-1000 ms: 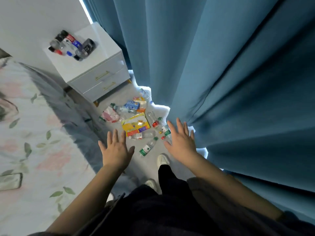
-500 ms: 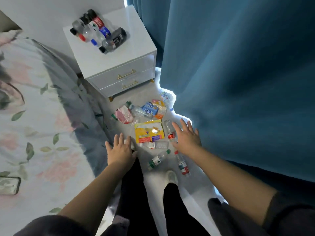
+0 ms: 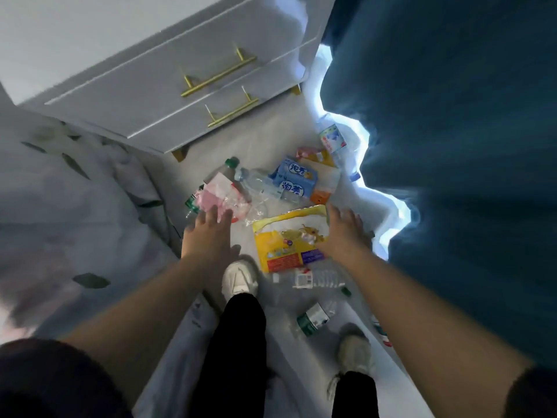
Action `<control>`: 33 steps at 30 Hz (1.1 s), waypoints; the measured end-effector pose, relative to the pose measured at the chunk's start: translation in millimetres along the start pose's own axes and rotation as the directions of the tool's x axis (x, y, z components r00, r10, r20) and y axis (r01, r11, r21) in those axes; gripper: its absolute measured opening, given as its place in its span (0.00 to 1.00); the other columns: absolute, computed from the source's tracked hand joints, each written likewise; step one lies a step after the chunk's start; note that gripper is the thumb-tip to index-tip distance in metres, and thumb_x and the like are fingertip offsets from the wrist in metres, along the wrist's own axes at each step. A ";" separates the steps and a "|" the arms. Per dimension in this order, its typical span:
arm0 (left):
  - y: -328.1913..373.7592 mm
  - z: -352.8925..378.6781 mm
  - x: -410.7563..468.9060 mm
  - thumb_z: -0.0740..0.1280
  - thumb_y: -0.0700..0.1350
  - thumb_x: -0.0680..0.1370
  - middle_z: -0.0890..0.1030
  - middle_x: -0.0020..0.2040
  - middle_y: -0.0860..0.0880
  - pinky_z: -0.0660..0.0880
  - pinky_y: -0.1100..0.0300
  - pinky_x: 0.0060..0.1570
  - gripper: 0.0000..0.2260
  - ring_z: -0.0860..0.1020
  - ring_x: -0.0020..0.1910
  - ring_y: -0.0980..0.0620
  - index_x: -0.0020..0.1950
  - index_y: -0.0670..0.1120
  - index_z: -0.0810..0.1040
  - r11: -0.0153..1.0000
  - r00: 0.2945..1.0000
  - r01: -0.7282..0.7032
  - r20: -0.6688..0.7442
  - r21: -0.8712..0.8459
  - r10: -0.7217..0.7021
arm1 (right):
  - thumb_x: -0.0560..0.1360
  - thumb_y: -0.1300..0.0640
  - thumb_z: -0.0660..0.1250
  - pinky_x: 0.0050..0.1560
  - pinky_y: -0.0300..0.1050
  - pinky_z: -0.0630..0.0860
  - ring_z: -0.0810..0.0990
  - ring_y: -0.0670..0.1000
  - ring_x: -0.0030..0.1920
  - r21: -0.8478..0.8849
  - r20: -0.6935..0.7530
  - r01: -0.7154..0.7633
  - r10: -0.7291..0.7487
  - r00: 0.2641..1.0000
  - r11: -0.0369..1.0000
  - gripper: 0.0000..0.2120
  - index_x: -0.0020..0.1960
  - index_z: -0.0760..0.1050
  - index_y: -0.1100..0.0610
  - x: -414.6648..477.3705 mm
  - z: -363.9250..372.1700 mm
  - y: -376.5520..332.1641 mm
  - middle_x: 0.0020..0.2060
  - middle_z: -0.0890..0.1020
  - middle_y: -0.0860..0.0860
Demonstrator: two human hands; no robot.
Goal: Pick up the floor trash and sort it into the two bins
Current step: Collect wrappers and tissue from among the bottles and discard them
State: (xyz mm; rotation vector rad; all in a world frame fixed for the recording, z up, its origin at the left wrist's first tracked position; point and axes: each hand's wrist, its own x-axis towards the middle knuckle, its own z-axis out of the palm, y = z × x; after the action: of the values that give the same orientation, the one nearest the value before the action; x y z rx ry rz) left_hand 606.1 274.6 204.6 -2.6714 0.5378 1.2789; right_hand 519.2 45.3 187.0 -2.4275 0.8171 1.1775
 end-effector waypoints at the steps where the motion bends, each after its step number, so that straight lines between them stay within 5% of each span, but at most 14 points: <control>1: -2.2 16.2 22.5 0.65 0.56 0.76 0.49 0.78 0.44 0.62 0.42 0.69 0.36 0.52 0.76 0.41 0.76 0.49 0.49 1.000 1.000 -0.017 0.004 0.015 0.017 | 0.74 0.44 0.69 0.69 0.62 0.61 0.55 0.61 0.75 -0.014 -0.001 -0.001 0.001 1.000 1.000 0.39 0.76 0.49 0.47 21.3 15.2 0.9 0.75 0.56 0.57; 11: -9.4 144.2 177.3 0.70 0.58 0.71 0.43 0.78 0.44 0.64 0.38 0.66 0.43 0.50 0.76 0.38 0.77 0.54 0.48 0.985 0.989 -0.087 -0.109 0.152 0.104 | 0.74 0.59 0.71 0.69 0.62 0.61 0.48 0.60 0.77 -0.035 -0.176 0.008 -0.014 0.984 0.999 0.44 0.77 0.45 0.45 188.2 86.5 27.4 0.78 0.46 0.52; 16: -10.7 174.4 219.6 0.73 0.53 0.70 0.54 0.76 0.42 0.72 0.38 0.55 0.36 0.60 0.70 0.36 0.74 0.53 0.60 0.994 0.974 -0.074 -0.208 0.084 0.090 | 0.76 0.49 0.69 0.61 0.58 0.71 0.64 0.60 0.70 -0.001 -0.310 0.077 -0.073 0.948 0.997 0.37 0.76 0.50 0.45 251.9 93.4 32.0 0.75 0.55 0.51; 20: -13.2 186.5 236.8 0.72 0.49 0.71 0.69 0.62 0.36 0.75 0.41 0.44 0.27 0.69 0.55 0.35 0.66 0.42 0.69 0.989 0.948 -0.127 -0.284 0.076 0.144 | 0.72 0.46 0.73 0.59 0.58 0.73 0.68 0.61 0.68 0.029 -0.303 0.063 -0.051 0.952 0.998 0.39 0.74 0.54 0.46 271.8 89.2 26.8 0.71 0.61 0.52; 23: -16.1 185.6 232.4 0.74 0.40 0.68 0.73 0.56 0.36 0.77 0.42 0.42 0.21 0.73 0.51 0.35 0.60 0.41 0.75 0.972 0.931 -0.233 -0.288 0.009 0.226 | 0.74 0.53 0.70 0.49 0.53 0.73 0.75 0.63 0.60 -0.069 -0.298 0.027 -0.047 0.954 0.997 0.34 0.73 0.56 0.50 268.8 81.4 25.6 0.64 0.67 0.57; 27: -14.3 167.6 213.3 0.74 0.39 0.68 0.74 0.52 0.39 0.76 0.46 0.36 0.20 0.76 0.47 0.37 0.59 0.41 0.74 0.969 0.929 -0.237 -0.308 -0.075 0.203 | 0.77 0.61 0.63 0.42 0.47 0.67 0.78 0.59 0.49 -0.065 -0.326 -0.018 -0.004 0.945 0.998 0.19 0.67 0.64 0.55 248.2 65.4 37.3 0.50 0.77 0.58; 30: -6.9 147.3 193.9 0.75 0.44 0.70 0.74 0.54 0.41 0.74 0.48 0.36 0.26 0.77 0.49 0.38 0.64 0.40 0.70 0.964 0.936 -0.232 -0.300 -0.131 0.184 | 0.77 0.57 0.64 0.43 0.46 0.67 0.78 0.62 0.53 -0.057 -0.278 -0.052 0.034 0.960 0.997 0.13 0.60 0.70 0.59 221.3 50.7 44.9 0.52 0.78 0.61; 33: 1.4 121.8 170.2 0.74 0.44 0.70 0.73 0.50 0.41 0.73 0.49 0.35 0.20 0.76 0.44 0.38 0.57 0.38 0.72 0.944 0.929 -0.268 -0.312 -0.191 0.201 | 0.77 0.57 0.64 0.44 0.46 0.69 0.78 0.62 0.54 -0.012 -0.232 -0.094 0.089 0.969 0.995 0.12 0.59 0.71 0.60 192.0 34.8 49.6 0.53 0.78 0.60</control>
State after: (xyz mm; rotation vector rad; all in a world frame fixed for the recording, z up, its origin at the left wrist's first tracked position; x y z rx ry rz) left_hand 615.2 261.6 -4.1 -3.0955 0.8175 1.0628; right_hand 562.6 -43.9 11.7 -2.6050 0.9977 0.9501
